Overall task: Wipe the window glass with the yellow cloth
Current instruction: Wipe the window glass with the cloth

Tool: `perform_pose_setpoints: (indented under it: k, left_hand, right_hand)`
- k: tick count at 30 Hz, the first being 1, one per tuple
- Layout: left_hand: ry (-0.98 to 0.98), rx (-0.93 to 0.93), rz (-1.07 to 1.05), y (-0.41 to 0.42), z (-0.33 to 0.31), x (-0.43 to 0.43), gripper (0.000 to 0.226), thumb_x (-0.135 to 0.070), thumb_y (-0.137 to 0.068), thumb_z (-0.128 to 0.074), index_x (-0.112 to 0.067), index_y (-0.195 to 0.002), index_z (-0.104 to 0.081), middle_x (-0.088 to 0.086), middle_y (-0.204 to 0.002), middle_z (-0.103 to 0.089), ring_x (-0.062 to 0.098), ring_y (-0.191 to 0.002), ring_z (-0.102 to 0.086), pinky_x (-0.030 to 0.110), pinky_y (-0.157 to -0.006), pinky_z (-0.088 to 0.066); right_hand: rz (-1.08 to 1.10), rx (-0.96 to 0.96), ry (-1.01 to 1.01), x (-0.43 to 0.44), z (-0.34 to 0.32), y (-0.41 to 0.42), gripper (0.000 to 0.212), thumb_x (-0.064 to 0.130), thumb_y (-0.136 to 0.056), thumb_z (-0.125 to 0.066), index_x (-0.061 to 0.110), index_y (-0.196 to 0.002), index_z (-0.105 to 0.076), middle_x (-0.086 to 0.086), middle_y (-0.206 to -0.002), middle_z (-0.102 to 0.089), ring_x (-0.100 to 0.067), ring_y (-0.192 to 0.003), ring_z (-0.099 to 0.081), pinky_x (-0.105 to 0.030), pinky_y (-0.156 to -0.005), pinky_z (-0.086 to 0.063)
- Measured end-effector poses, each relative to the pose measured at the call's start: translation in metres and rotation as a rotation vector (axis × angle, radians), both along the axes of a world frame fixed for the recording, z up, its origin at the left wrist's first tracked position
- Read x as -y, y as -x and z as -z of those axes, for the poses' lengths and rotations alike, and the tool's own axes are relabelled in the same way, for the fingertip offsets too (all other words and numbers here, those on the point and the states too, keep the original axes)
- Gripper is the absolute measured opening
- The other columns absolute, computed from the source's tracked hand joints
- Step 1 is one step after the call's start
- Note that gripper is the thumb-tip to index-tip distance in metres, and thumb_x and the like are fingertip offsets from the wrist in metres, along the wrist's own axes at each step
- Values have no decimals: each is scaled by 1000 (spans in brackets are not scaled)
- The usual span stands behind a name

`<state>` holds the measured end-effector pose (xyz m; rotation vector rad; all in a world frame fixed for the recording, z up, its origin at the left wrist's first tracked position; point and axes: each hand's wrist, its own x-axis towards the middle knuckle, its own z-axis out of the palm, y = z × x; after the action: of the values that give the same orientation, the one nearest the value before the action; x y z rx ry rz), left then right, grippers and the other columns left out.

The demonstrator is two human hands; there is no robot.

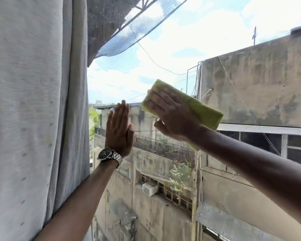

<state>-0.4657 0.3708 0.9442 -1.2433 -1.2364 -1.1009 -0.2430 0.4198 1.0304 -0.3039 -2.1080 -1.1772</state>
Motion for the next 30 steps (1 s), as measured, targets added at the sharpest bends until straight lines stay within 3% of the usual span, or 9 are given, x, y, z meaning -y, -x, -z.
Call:
perform_pose_setpoints:
  k: [4, 8, 10, 14, 17, 21, 24, 28, 30]
  left_hand:
    - [10, -1, -11, -5, -1, 4, 63, -26, -100, -24, 0, -157, -26, 16, -168, -22, 26, -159, -18, 52, -130, -17]
    - [-7, -2, 5, -3, 0, 2, 62, -26, -100, -25, -1, -157, -26, 17, -168, -23, 26, -159, -18, 49, -130, -16]
    - [-16, -19, 3, 1, -1, -1, 61, -26, -101, -25, -2, -157, -25, 16, -168, -22, 23, -159, -16, 48, -131, -14]
    - [-28, -16, -6, 4, 0, -3, 62, -28, -101, -25, -3, -158, -24, 14, -169, -22, 22, -159, -16, 43, -131, -11]
    - [-32, -29, 8, 6, -1, -5, 62, -28, -101, -25, -4, -158, -25, 13, -169, -22, 23, -159, -17, 42, -131, -10]
    - [-38, -28, -1, 4, 0, -4, 61, -26, -101, -25, -2, -157, -26, 14, -169, -22, 22, -159, -16, 42, -132, -9]
    - [-32, -24, 6, 1, 0, -1, 62, -25, -100, -27, -1, -157, -26, 15, -168, -22, 22, -159, -15, 43, -132, -10]
    - [-36, -15, 12, 4, -2, -4, 63, -26, -99, -26, -3, -157, -25, 14, -169, -22, 23, -159, -17, 47, -131, -14]
    - [-34, -16, 12, 5, 0, -6, 62, -27, -100, -26, -5, -158, -24, 12, -169, -21, 22, -159, -17, 47, -131, -14]
  right_hand:
    - [65, 404, -123, -6, 96, -27, 73, 48, -92, -32, 10, -154, -39, -17, -162, -38, -31, -152, -33, -50, -129, -18]
    - [78, 554, -284, -16, 84, -37, 65, 47, -104, -32, 12, -159, -28, -14, -165, -30, -28, -155, -26, -46, -129, -13]
    - [86, 441, -304, -15, 43, -32, 64, 49, -107, -31, 12, -158, -28, -16, -165, -31, -30, -155, -26, -46, -130, -14]
    - [63, -11, -147, 0, -49, -12, 62, 44, -105, -35, 4, -152, -39, -22, -159, -40, -36, -150, -35, -48, -128, -25]
    - [20, -126, -36, 6, -49, 5, 67, 50, -103, -33, 4, -153, -39, -21, -160, -39, -34, -152, -32, -49, -128, -23]
    - [29, 179, -104, -3, 40, -10, 69, 56, -103, -34, 9, -154, -38, -20, -159, -40, -34, -150, -35, -51, -127, -25]
    - [38, 295, -196, -16, 45, -36, 64, 51, -106, -30, 9, -154, -38, -18, -159, -41, -32, -151, -35, -49, -126, -28]
    - [-23, -242, -97, -16, -36, -31, 59, 46, -105, -35, 7, -148, -47, -17, -153, -50, -30, -146, -42, -47, -125, -29]
    - [-56, -398, -12, -9, -49, -18, 59, 47, -105, -37, 8, -148, -47, -16, -153, -49, -29, -147, -40, -47, -127, -25]
